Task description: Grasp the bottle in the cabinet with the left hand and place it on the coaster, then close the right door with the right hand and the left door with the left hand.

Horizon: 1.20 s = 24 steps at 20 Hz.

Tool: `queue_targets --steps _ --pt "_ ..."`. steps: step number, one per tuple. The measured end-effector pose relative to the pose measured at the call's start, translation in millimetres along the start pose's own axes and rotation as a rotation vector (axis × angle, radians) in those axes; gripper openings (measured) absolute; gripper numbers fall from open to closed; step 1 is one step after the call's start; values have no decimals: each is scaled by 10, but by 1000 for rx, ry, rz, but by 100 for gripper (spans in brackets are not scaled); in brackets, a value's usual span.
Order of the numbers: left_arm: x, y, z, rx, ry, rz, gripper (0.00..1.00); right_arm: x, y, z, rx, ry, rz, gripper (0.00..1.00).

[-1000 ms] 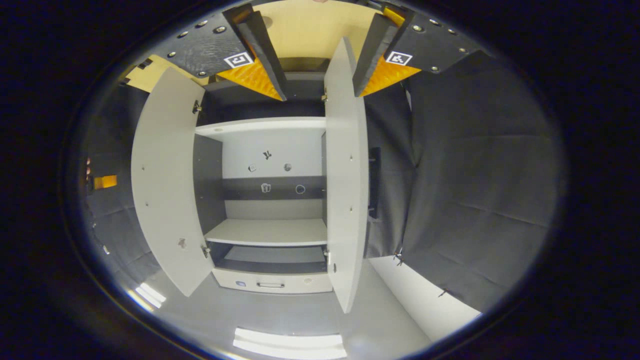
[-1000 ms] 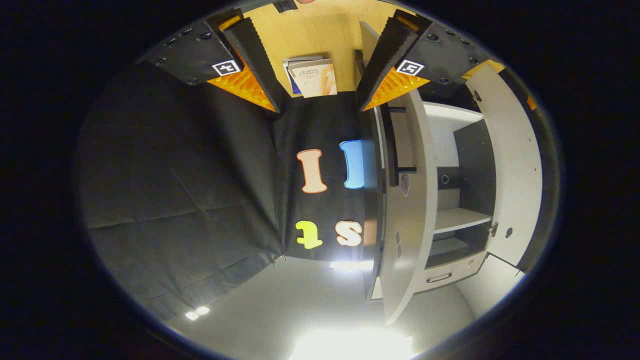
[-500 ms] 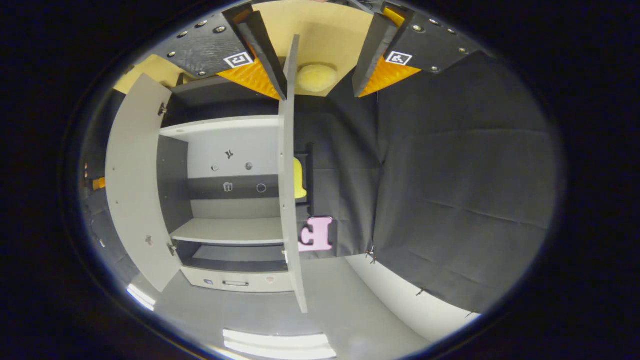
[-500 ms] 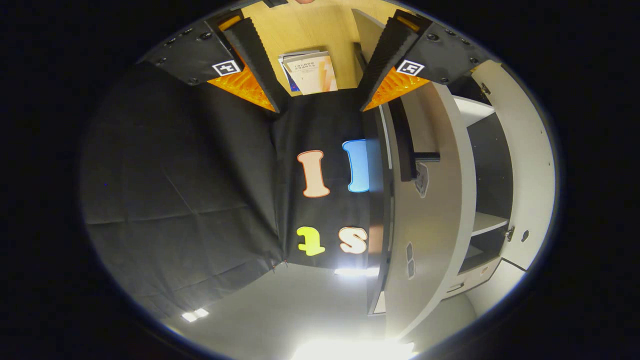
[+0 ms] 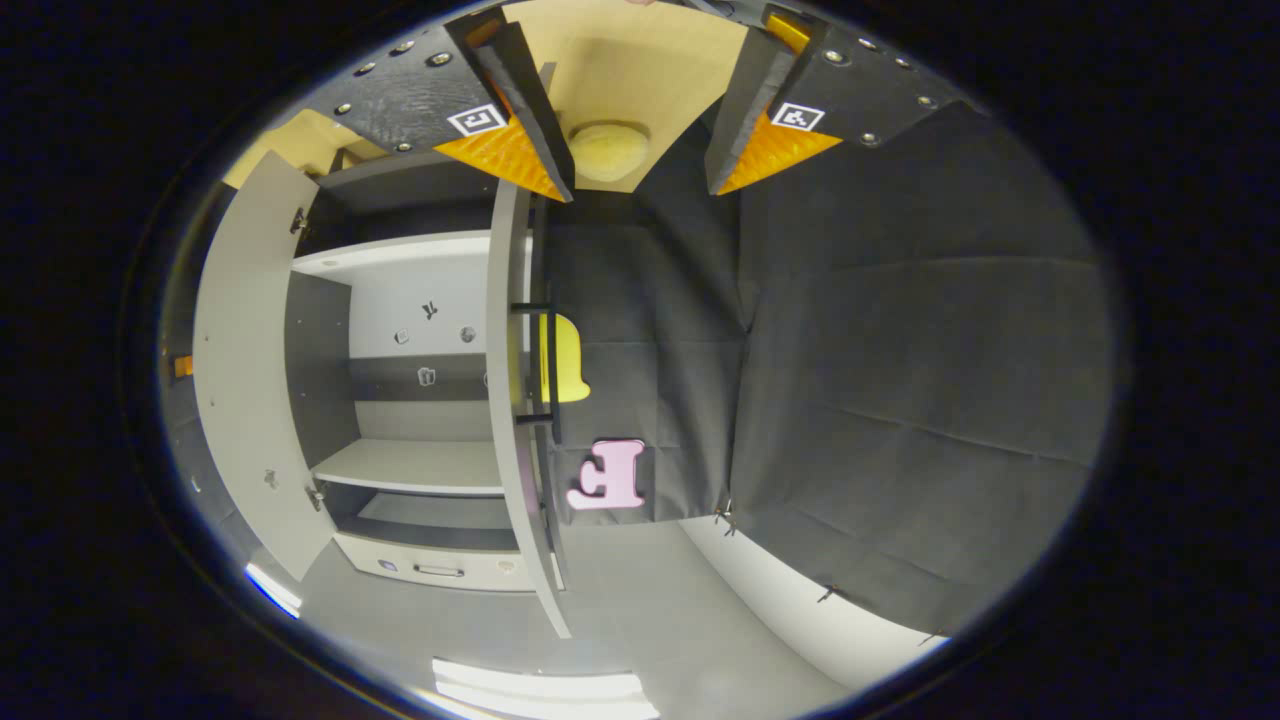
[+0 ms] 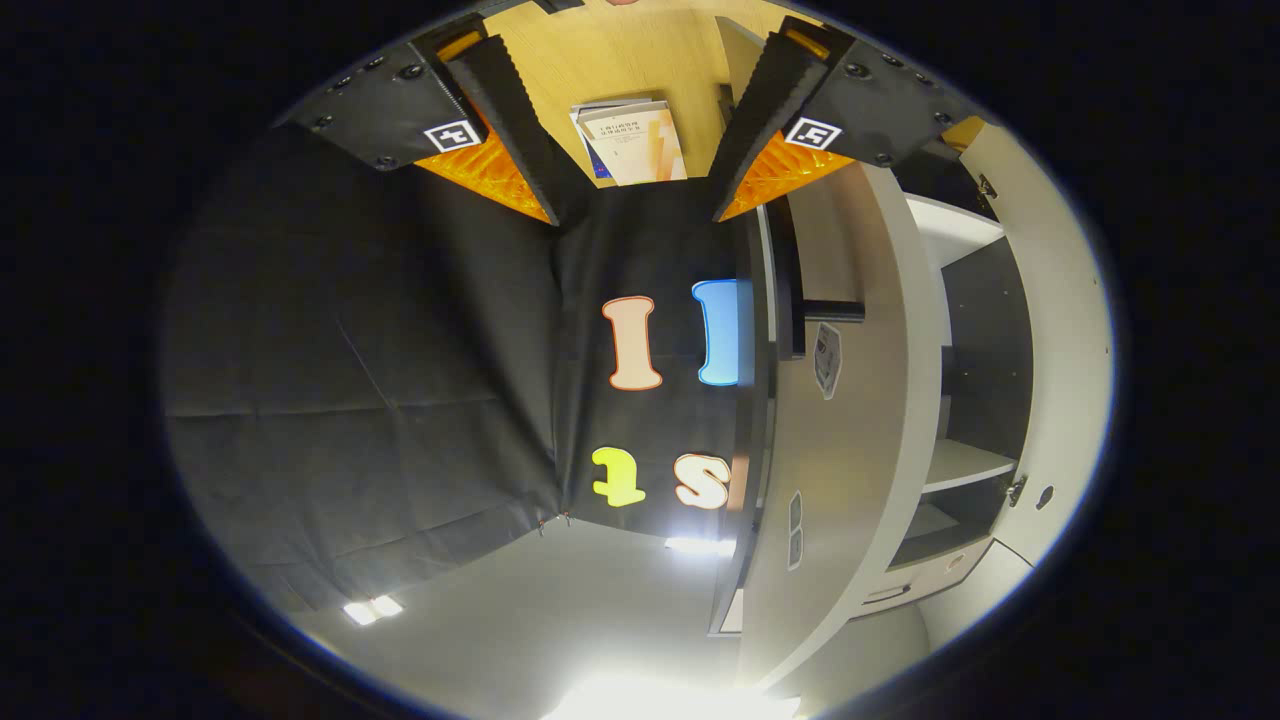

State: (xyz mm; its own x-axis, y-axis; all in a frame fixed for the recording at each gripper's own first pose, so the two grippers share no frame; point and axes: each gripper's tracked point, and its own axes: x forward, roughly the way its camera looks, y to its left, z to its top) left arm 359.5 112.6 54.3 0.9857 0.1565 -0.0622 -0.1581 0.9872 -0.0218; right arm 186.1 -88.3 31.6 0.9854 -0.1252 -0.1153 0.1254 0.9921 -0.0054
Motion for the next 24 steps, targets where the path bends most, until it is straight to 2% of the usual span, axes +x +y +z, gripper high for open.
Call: queue_targets --steps 2,3,12,13,14,15,16,19,24 --pt "60 51 -19 -6 -2 -11 81 -37 94 -9 4 2 2 90" --pt "98 66 -32 -8 -2 -17 80 -58 137 -13 4 2 3 94" --pt "328 248 -125 -36 -2 -60 81 -198 704 -14 -1 -6 42 95" --pt "327 271 -138 -41 -1 -64 81 -204 756 -18 -1 -7 42 90" --pt "340 292 -138 -46 -2 -67 80 -215 804 -15 0 -6 43 94" --pt "360 317 -164 -48 -1 -70 80 -219 852 -19 -1 -8 47 90" --pt "362 335 -186 -50 1 -73 80 -215 914 -18 -6 -10 53 95" --pt "372 402 -220 -51 3 -77 80 -187 1148 3 -23 -20 68 95" --pt "388 530 -212 -51 13 -68 80 -88 1591 -24 -10 -22 131 94"
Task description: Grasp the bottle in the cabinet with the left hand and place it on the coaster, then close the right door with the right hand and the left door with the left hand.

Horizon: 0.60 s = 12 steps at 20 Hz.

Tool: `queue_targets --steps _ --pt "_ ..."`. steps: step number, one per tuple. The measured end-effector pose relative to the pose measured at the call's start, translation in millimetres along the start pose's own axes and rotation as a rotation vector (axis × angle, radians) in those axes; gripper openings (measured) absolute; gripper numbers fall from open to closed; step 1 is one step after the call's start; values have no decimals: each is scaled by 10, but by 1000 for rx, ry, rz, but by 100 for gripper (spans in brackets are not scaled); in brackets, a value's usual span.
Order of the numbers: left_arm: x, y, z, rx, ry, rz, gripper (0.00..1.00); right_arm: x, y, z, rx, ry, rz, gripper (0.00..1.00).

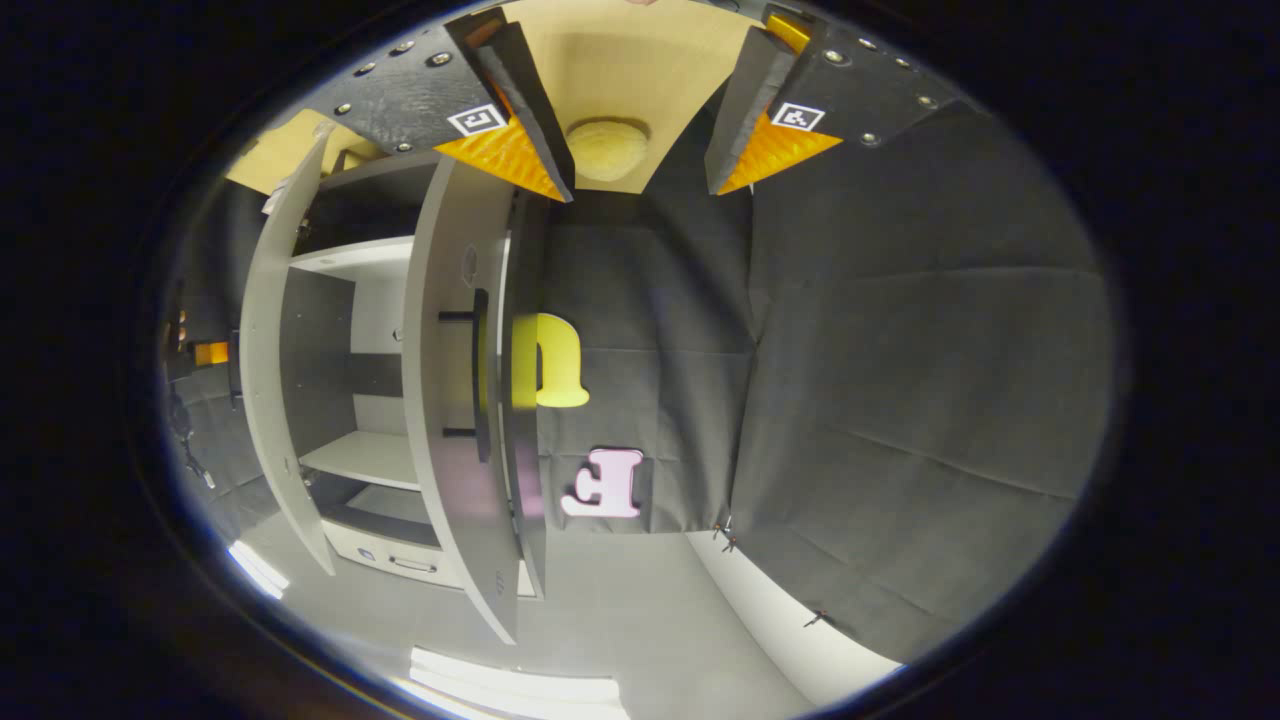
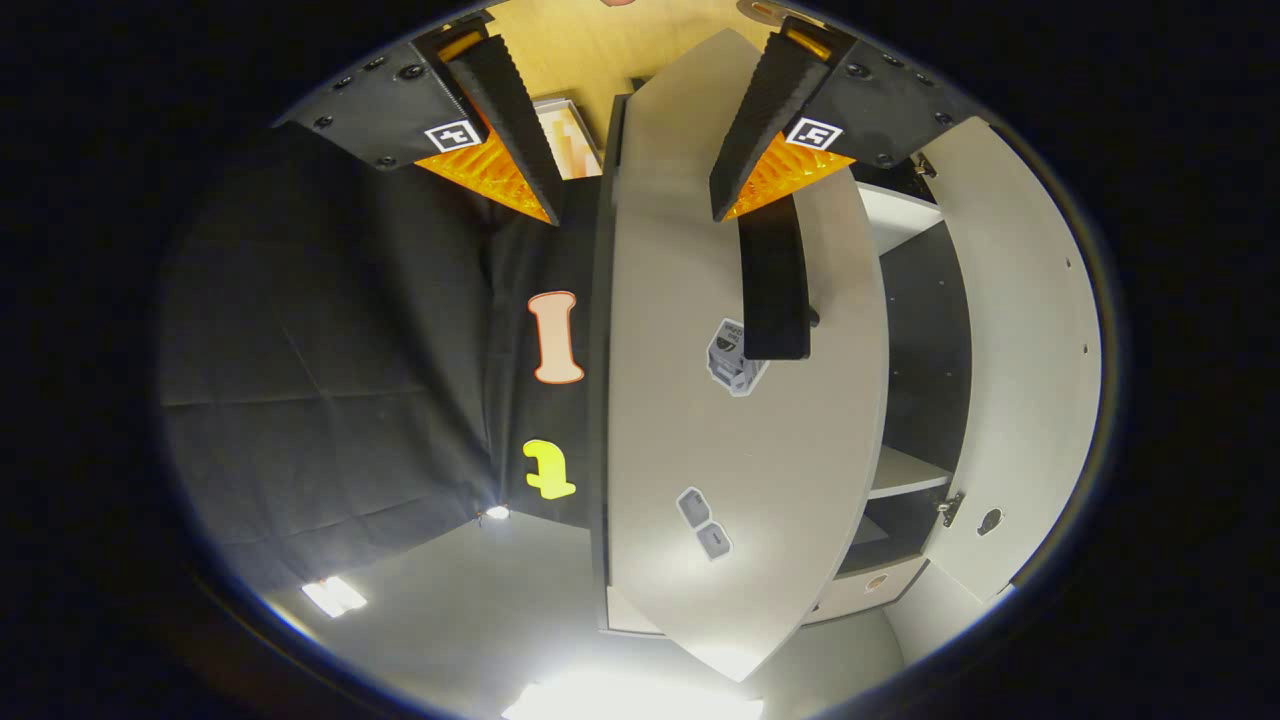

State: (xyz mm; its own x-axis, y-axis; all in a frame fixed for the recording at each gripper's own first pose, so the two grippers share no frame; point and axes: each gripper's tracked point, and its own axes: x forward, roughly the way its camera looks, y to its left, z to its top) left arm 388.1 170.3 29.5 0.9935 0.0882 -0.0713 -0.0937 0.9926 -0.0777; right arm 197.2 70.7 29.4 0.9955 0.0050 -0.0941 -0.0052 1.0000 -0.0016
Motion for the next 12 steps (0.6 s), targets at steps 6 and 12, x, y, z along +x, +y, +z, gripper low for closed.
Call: queue_targets --steps 6,12 --pt "-64 241 -58 -4 21 6 80 181 331 -57 -41 5 7 90" --pt "-16 291 -33 -20 52 -17 80 106 246 -124 -80 25 -20 96"
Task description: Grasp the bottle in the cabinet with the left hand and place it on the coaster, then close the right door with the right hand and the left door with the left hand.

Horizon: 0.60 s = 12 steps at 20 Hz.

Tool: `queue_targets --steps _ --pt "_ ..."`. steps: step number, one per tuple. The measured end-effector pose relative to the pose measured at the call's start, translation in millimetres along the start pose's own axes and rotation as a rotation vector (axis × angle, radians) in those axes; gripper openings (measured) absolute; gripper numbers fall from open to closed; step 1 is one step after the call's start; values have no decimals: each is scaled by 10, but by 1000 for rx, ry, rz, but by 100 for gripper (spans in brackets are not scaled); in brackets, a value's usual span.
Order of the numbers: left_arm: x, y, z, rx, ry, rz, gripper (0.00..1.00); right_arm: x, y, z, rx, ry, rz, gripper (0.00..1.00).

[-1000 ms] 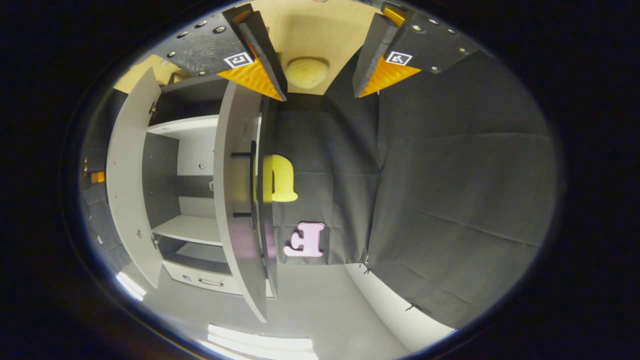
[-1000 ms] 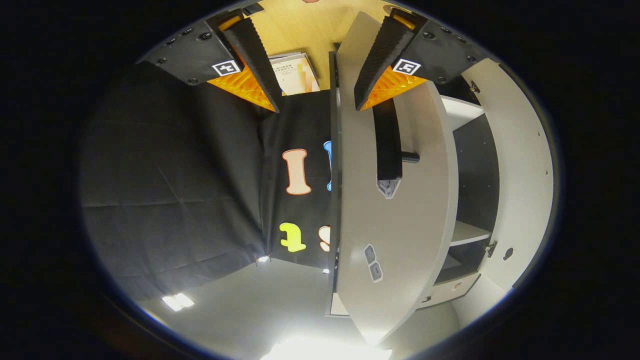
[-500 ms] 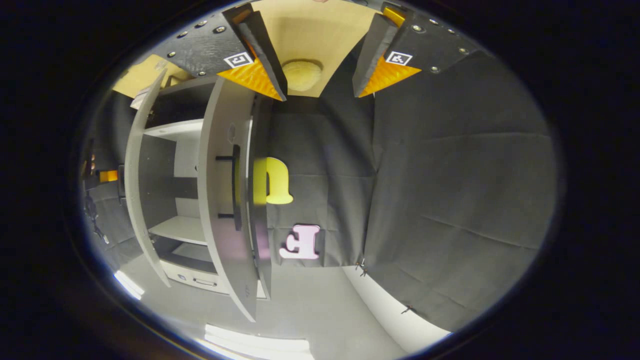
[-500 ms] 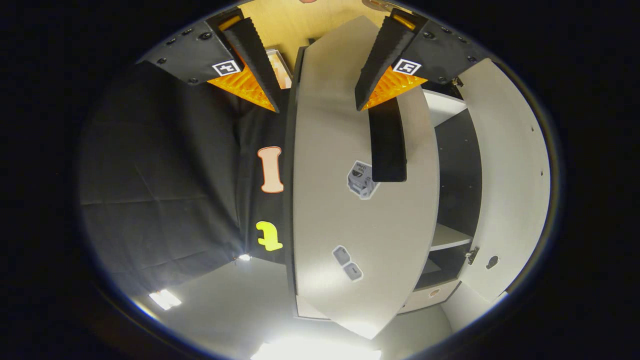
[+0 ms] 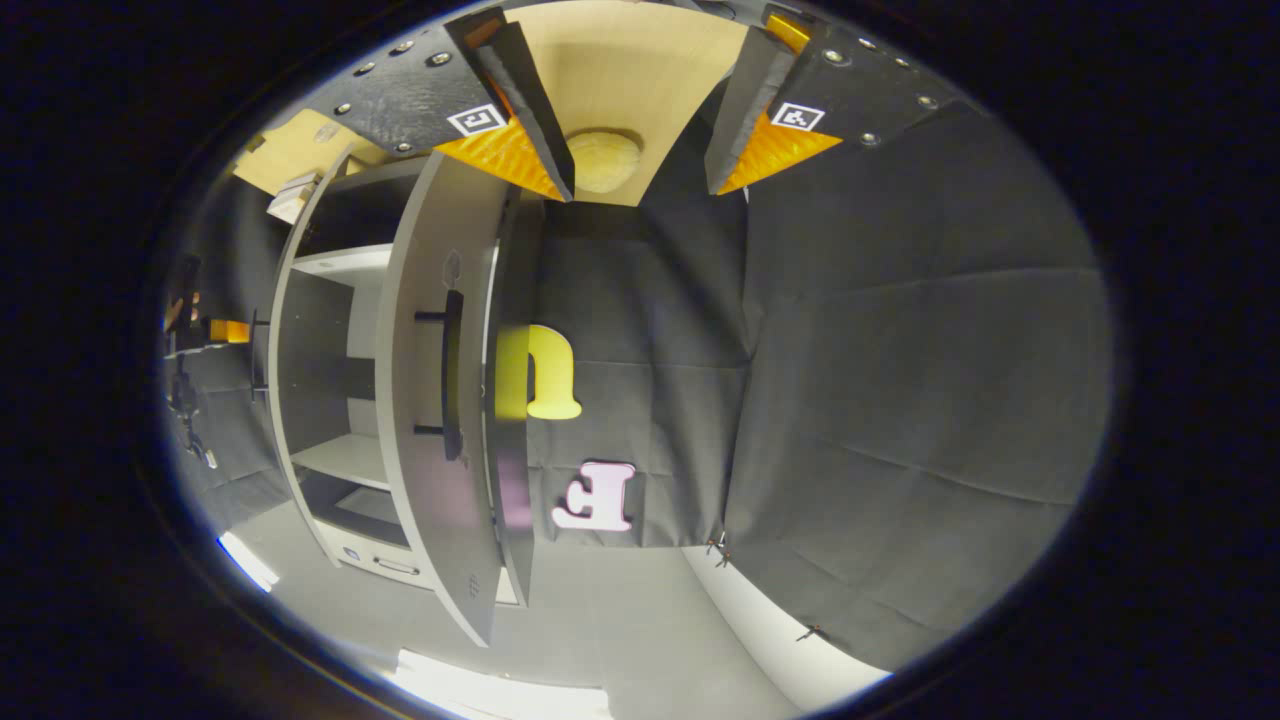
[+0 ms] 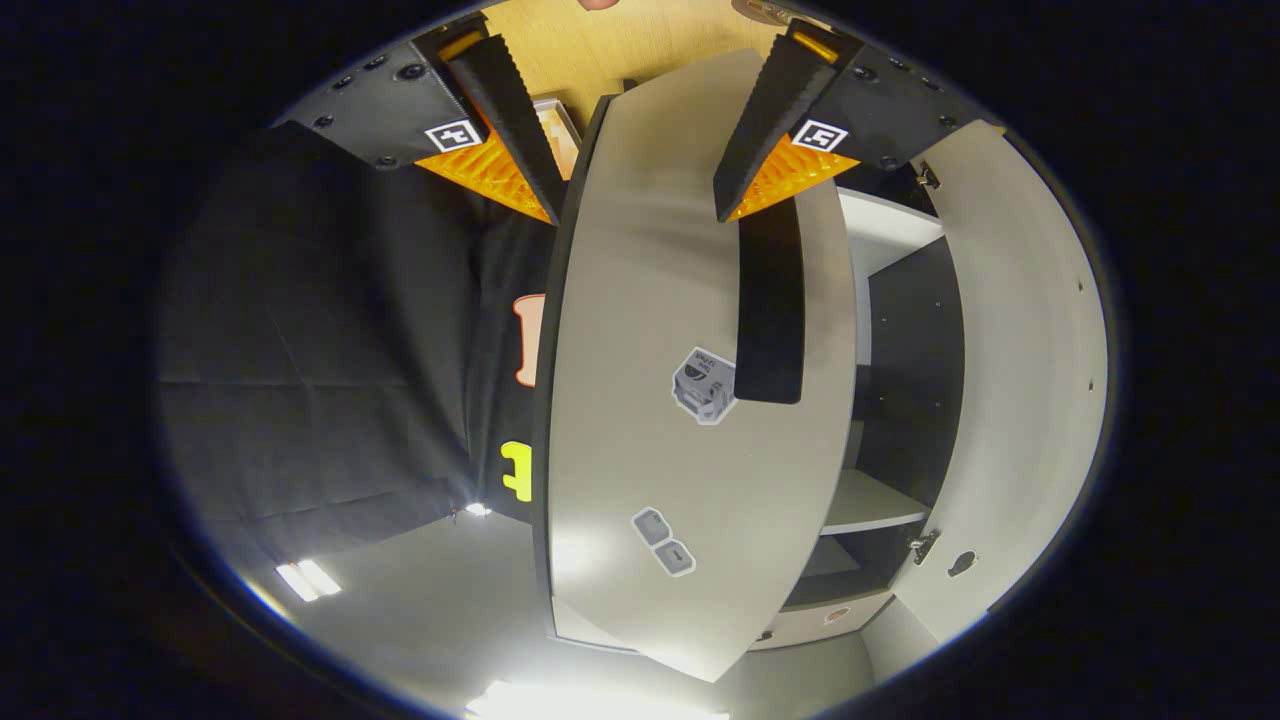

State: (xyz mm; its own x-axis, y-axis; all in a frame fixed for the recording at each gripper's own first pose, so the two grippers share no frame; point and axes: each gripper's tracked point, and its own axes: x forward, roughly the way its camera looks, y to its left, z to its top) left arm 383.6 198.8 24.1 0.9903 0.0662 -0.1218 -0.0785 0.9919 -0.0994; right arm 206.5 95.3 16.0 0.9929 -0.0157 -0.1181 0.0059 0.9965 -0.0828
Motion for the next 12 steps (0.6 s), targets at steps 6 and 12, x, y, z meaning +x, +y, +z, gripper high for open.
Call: queue_targets --steps 6,12 --pt "195 -20 251 -6 -1 -46 80 -446 -273 -178 22 21 5 96" --pt "665 -277 682 8 -8 -85 81 -741 -546 -399 36 47 -7 96"
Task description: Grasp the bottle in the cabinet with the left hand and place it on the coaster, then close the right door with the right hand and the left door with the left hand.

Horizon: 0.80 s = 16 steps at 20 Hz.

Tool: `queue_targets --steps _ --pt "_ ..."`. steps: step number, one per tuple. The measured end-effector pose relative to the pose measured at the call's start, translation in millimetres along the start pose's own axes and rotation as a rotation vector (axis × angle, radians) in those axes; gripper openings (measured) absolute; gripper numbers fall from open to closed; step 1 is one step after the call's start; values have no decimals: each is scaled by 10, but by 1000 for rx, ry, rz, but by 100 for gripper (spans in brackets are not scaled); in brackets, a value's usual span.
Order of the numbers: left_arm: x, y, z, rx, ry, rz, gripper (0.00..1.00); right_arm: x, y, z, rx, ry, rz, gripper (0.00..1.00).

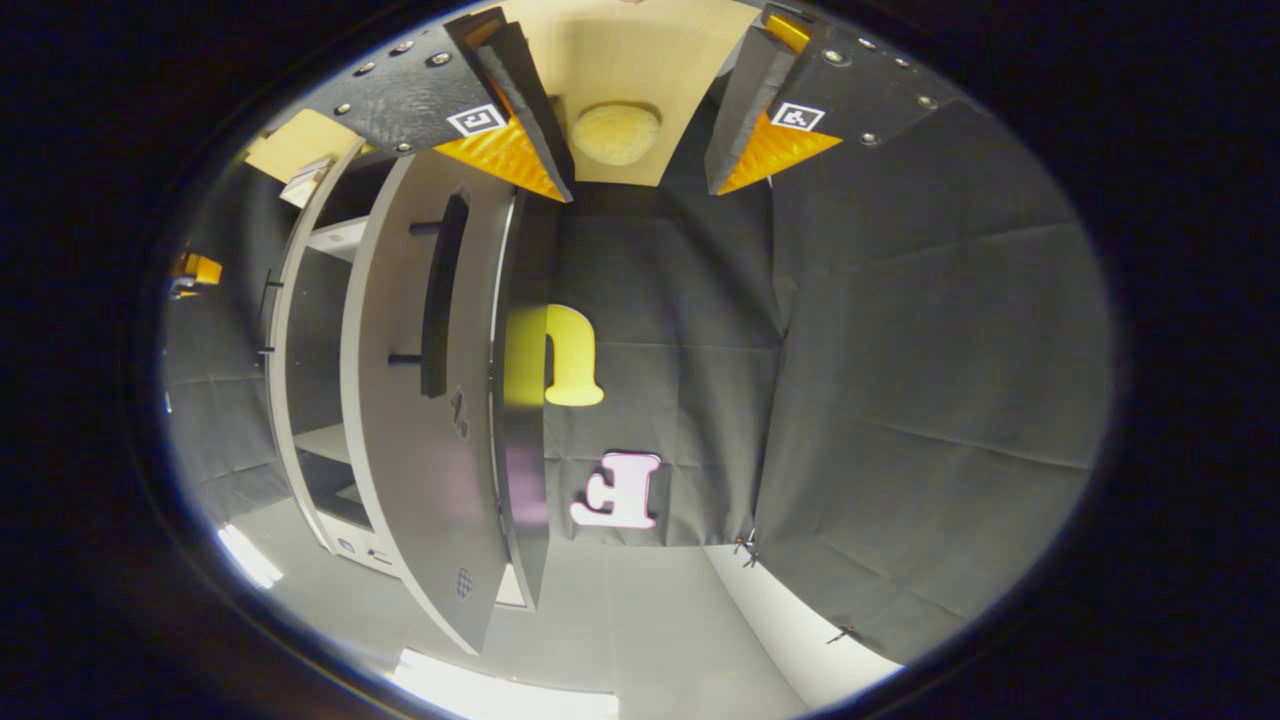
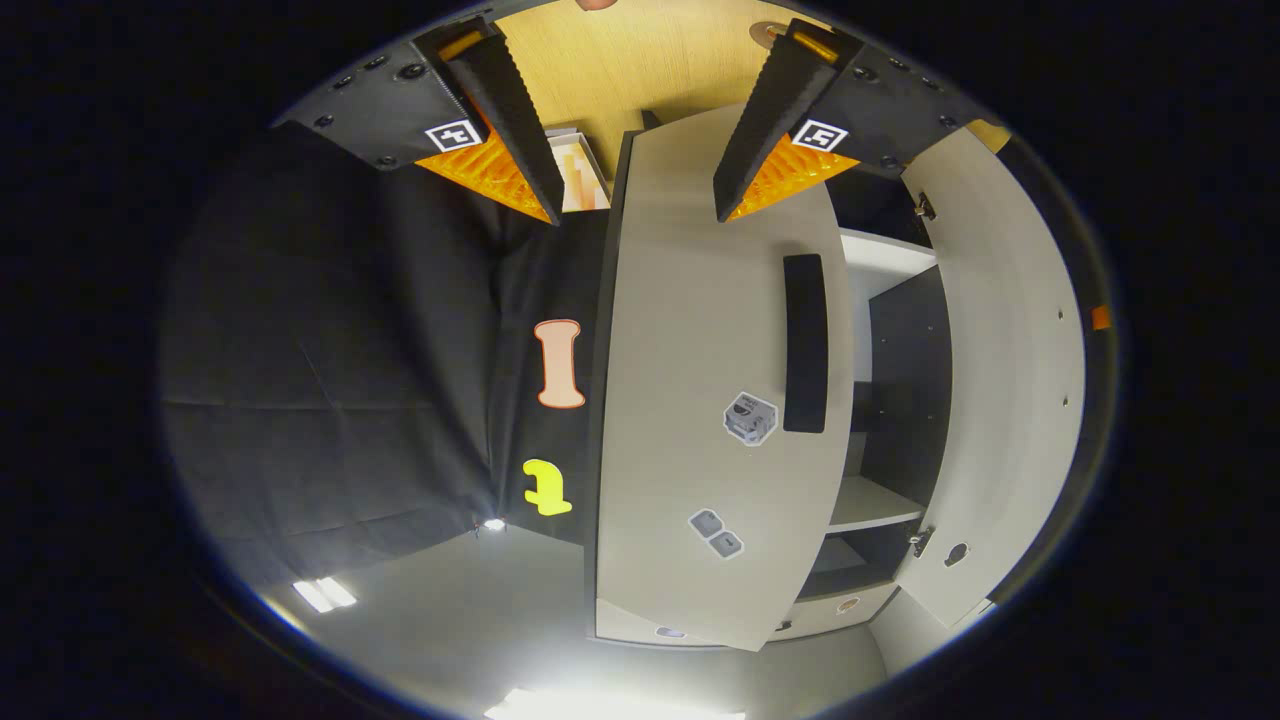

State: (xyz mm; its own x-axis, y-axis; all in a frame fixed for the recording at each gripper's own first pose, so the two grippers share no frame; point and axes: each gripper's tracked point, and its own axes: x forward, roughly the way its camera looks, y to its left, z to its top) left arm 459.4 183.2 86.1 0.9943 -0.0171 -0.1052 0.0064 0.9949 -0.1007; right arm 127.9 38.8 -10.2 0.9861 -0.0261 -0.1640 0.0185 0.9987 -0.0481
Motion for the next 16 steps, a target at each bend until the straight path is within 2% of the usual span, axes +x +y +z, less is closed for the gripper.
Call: queue_targets --steps 5,10,16 --pt "291 -276 246 1 -20 -38 81 -144 -241 -201 10 39 -15 96" --pt "537 -529 329 75 -33 -46 80 -247 -545 -312 20 55 -48 96" --pt "531 -533 326 80 -46 11 80 -283 -857 -413 32 79 -68 96"
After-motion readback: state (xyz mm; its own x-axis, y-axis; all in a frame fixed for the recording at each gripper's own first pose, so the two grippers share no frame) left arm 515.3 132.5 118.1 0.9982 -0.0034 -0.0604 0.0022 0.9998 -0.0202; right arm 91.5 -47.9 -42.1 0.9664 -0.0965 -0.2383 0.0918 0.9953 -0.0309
